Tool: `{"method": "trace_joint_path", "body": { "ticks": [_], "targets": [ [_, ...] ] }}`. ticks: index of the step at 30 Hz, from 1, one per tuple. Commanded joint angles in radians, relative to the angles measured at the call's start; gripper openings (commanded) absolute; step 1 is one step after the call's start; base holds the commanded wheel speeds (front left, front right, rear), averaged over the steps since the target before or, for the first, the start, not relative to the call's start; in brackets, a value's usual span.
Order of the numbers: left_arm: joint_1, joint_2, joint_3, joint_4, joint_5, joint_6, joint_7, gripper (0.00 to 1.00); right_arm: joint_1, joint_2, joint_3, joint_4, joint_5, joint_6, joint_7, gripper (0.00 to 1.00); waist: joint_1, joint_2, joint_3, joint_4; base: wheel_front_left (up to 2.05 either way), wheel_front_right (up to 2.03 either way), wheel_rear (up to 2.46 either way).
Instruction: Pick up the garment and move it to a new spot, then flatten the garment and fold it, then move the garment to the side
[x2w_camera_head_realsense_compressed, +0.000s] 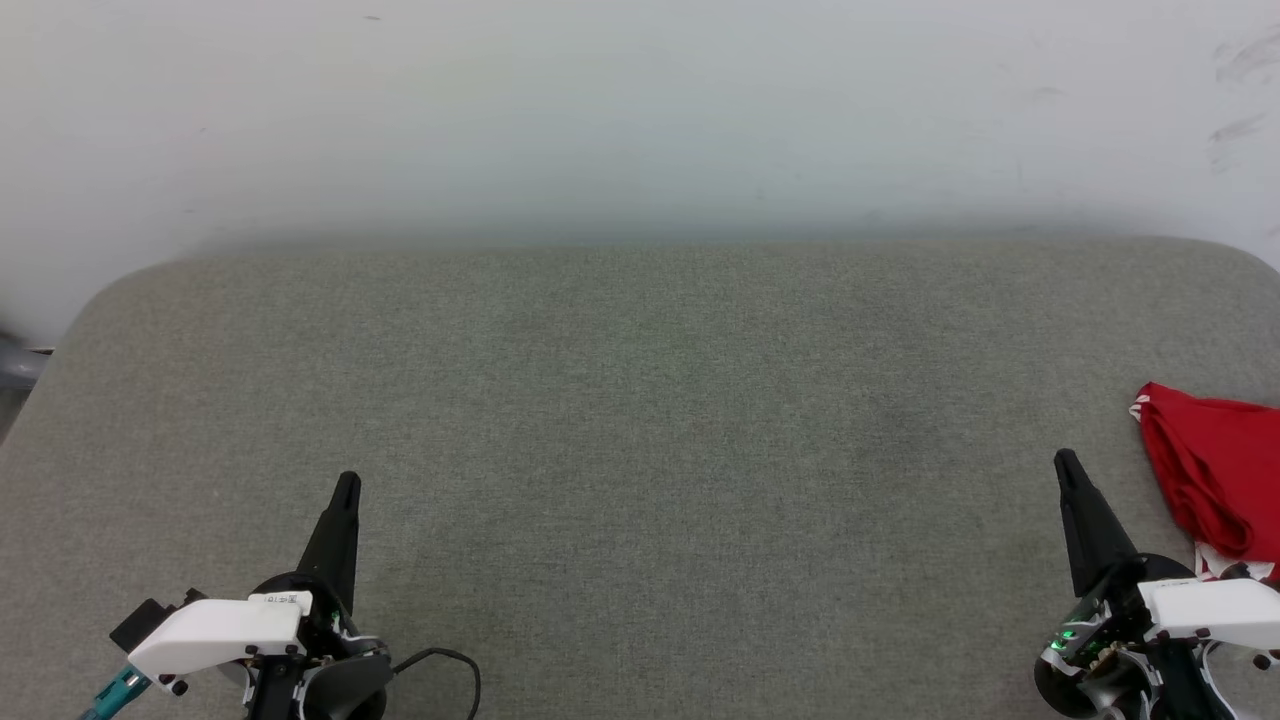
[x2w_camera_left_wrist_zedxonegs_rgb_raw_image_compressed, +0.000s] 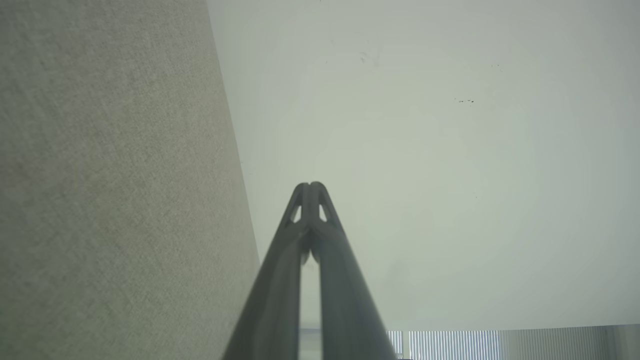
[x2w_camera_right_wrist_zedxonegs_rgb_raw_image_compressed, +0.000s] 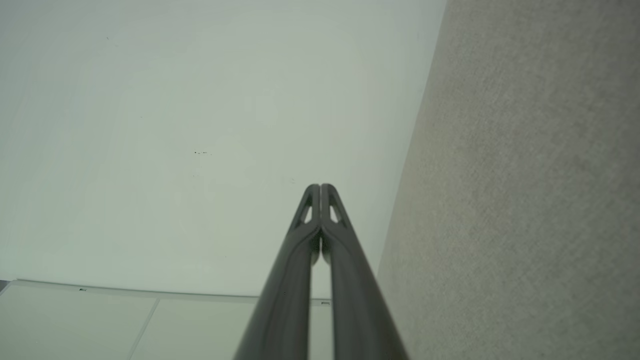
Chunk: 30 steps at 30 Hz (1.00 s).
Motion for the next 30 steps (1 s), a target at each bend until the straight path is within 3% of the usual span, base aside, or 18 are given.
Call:
{"method": "trace_joint_path", "body": {
  "ticks": [1, 30],
  "targets": [
    [-0.009, -0.001, 0.003, 0.001, -0.002, -0.003, 0.001, 0.0, -0.012, 0.003, -0.001, 0.001, 0.003, 0.0, 0.001, 0.0, 0.0, -0.0001, 0.0, 0.0, 0.0, 0.0, 0.0],
    [-0.009, -0.003, 0.005, 0.0, 0.001, -0.003, 0.004, 0.0, -0.012, 0.003, 0.0, 0.001, 0.003, 0.0, 0.001, 0.0, 0.0, -0.0001, 0.0, 0.0, 0.0, 0.0, 0.0]
  ]
}}
